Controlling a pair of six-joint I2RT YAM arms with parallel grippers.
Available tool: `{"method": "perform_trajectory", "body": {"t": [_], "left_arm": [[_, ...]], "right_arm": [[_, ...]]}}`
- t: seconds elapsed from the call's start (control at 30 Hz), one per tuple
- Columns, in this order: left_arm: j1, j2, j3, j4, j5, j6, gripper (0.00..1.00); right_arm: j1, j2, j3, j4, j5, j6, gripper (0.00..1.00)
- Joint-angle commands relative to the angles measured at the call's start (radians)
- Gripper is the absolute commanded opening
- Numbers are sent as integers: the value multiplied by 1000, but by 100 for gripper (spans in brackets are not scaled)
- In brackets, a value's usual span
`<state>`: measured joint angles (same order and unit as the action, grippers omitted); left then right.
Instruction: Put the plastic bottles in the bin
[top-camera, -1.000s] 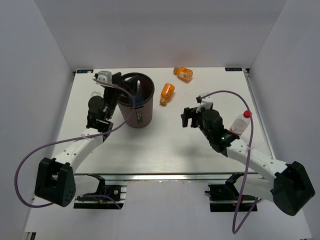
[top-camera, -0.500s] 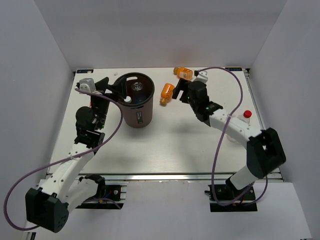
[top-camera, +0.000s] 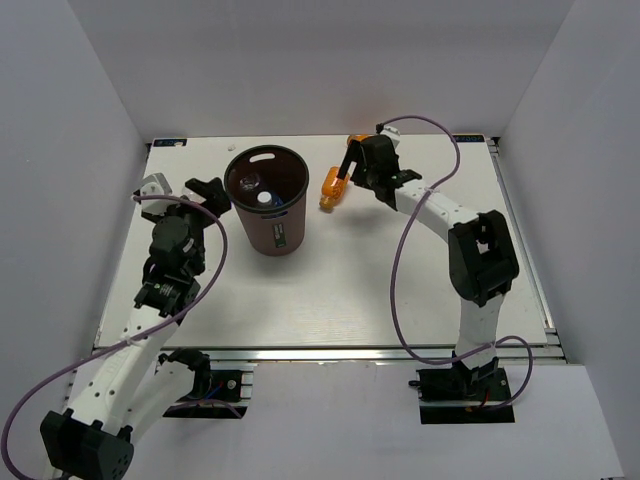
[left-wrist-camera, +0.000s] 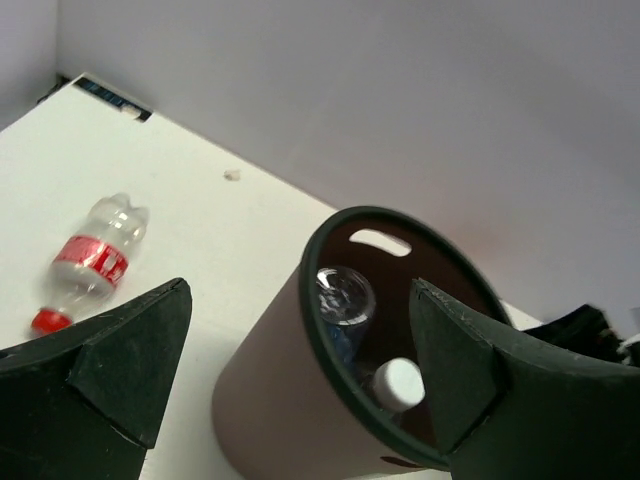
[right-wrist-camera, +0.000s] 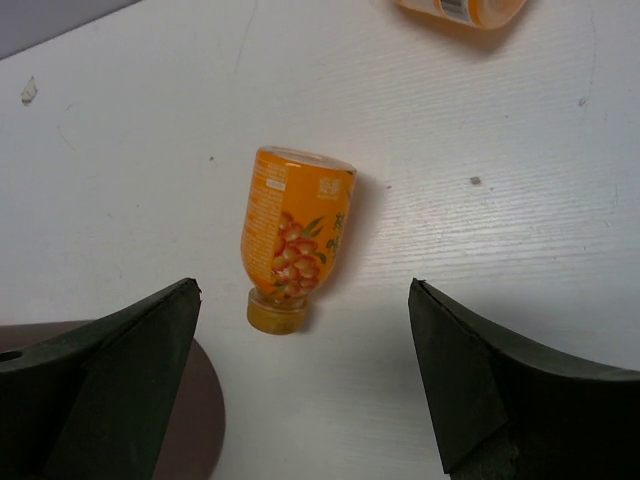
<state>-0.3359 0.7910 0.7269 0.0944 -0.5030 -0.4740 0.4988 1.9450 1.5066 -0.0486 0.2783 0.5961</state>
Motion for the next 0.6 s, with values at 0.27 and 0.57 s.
{"method": "perform_trajectory", "body": {"t": [0.27, 0.57], "left_arm": [[-2, -4, 23, -177, -144, -55, 98], [0, -105, -15, -182, -201, -48, 98]], "right_arm": [[35, 327, 375, -179, 130, 83, 89], [49, 540, 578, -228, 119, 140, 88]]}}
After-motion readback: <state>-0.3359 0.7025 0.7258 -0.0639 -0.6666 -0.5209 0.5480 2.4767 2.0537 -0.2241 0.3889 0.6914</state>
